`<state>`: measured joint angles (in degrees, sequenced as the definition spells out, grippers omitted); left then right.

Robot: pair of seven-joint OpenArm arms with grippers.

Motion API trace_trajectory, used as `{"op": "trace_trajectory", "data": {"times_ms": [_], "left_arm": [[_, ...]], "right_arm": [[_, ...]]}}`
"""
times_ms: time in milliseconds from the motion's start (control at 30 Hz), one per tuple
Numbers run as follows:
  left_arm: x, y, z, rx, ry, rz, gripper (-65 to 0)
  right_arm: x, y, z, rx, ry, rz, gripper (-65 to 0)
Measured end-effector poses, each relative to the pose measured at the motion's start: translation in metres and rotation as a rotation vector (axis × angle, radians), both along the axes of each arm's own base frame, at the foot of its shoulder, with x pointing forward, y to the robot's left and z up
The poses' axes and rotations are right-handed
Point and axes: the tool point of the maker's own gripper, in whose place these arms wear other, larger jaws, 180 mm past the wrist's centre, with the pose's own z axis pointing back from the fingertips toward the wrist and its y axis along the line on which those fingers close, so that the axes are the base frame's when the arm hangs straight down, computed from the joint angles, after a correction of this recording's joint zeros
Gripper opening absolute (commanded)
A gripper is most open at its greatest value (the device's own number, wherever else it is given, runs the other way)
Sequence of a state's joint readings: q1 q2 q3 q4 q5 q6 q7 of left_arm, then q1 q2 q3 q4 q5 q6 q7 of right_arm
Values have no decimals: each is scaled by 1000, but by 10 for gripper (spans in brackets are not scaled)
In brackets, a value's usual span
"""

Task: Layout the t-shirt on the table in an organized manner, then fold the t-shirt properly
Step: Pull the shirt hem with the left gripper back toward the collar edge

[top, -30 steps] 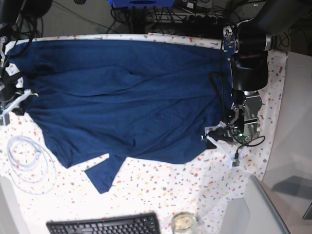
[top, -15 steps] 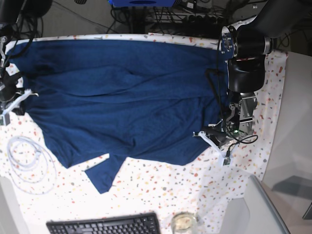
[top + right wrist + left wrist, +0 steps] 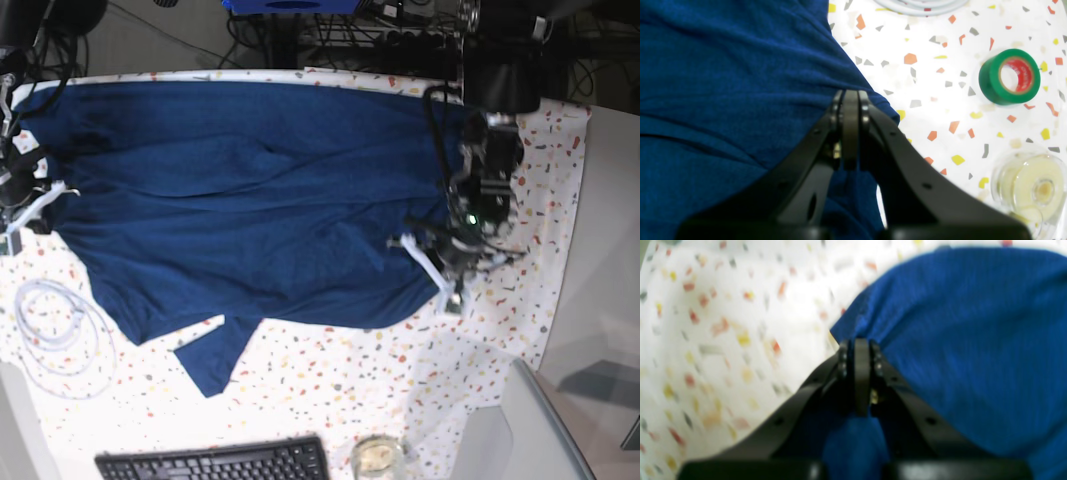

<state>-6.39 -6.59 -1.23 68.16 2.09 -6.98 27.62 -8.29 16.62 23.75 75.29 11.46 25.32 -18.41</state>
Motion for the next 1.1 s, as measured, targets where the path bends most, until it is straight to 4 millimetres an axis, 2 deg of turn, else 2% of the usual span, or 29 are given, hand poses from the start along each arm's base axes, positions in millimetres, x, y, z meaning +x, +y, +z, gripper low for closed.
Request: {"op": "trace_trajectory", "data": {"times_ms": [100, 133, 167, 300, 400, 467, 567, 667, 733, 800, 867, 967, 1033, 1100], "left_arm": [[-36, 4, -21, 52, 69, 21, -650], [-41, 4, -21, 68, 67, 15, -650], [-43, 5, -17, 82, 54, 12, -650], [-44, -12, 4, 77, -24, -23, -650], [-60, -24, 8, 56, -26, -44, -650], [-68, -21, 10, 118, -27, -71, -650], [-69, -19, 12, 214, -40, -98, -650], [-76, -27, -1, 253, -15, -109, -650], [-90, -35, -13, 263, 26, -150, -650], [-105, -35, -19, 267, 53, -151, -650], [-108, -34, -11, 267, 39, -141, -650], [-96, -39, 8, 263, -30, -140, -650], [-96, -42, 9, 256, -35, -142, -650], [-104, -42, 3, 256, -12, -145, -650]], "right_arm": [[0, 0, 0, -2, -1, 1, -650], [0, 0, 0, -1, -3, 0, -650], [0, 1, 0, 3, -3, 0, -650], [0, 0, 0, 1, 0, 0, -650], [1, 0, 0, 1, -3, 0, -650], [0, 0, 0, 0, -2, 0, -650], [0, 1, 0, 3, -3, -1, -650], [0, 1, 0, 4, -3, 0, -650], [0, 1, 0, 3, -3, 0, -650], [0, 1, 0, 4, -3, -1, -650], [0, 2, 0, 5, -3, -1, -650], [0, 1, 0, 3, -3, 0, -650], [0, 1, 0, 3, -4, -1, -650], [1, 1, 0, 3, -3, 0, -650]]}}
